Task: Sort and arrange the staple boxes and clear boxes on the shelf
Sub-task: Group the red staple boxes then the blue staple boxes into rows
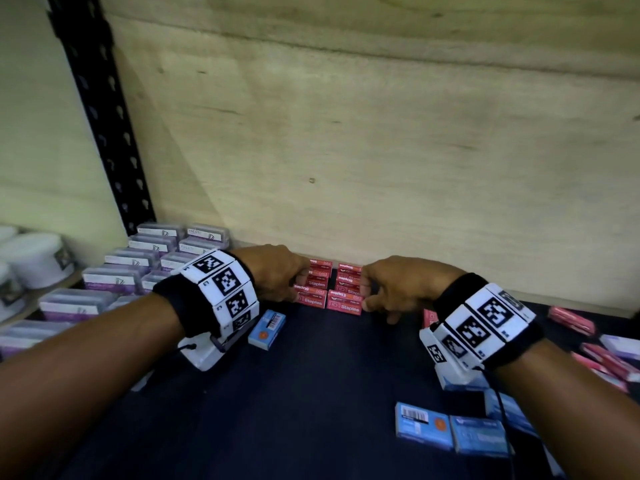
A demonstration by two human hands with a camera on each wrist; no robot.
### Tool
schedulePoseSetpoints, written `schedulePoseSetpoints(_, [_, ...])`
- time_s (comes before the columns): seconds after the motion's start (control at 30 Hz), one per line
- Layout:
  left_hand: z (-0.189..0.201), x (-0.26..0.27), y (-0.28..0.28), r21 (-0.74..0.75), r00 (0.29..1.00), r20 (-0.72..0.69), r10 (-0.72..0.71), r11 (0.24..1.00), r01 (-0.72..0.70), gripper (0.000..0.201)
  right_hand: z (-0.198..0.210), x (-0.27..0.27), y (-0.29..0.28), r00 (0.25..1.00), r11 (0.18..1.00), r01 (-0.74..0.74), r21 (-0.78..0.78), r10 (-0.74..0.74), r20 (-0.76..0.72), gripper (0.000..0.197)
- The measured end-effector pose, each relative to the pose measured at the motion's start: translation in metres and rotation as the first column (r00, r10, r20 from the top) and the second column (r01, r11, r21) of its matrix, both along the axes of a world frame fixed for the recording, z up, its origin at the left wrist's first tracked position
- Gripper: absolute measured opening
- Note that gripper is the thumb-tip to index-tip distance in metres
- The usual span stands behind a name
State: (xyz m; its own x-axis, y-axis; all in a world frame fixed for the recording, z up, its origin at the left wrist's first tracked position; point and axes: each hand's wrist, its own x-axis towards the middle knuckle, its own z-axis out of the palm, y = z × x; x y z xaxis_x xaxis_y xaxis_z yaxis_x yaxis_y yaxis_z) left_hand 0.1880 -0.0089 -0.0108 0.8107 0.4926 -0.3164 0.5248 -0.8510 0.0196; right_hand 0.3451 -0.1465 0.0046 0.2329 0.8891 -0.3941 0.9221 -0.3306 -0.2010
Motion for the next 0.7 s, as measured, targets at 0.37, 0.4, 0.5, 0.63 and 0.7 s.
schedulePoseSetpoints(0.37, [0.000,0.004,0.001,0.025,0.999,-0.004,0.041,0.999,-0.040,0.034,0.002,-0.001,-0.001,1.000,1.000,0.017,-0.023,-0.017,0.009,0.009])
schedulePoseSetpoints(0.4, [0.000,0.003,0.001,0.021,0.999,-0.002,0.048,0.999,-0.048,0.036,0.003,-0.001,-0.001,1.000,1.000,0.016,-0.023,-0.016,0.008,0.009])
schedulePoseSetpoints(0.5, [0.000,-0.001,0.000,-0.016,0.997,0.005,0.077,0.997,-0.077,0.044,0.004,0.000,-0.004,1.000,0.999,0.030,-0.025,-0.030,-0.005,0.009])
schedulePoseSetpoints(0.63, [0.007,-0.010,0.000,-0.140,0.992,0.026,0.127,0.983,-0.122,0.047,0.004,0.003,-0.008,0.995,0.998,0.057,-0.027,-0.059,-0.075,0.017])
schedulePoseSetpoints(0.7, [0.015,-0.017,0.003,-0.171,0.989,0.043,0.140,0.977,-0.131,0.042,0.002,0.007,-0.012,0.986,0.995,0.094,-0.023,-0.096,-0.135,0.021])
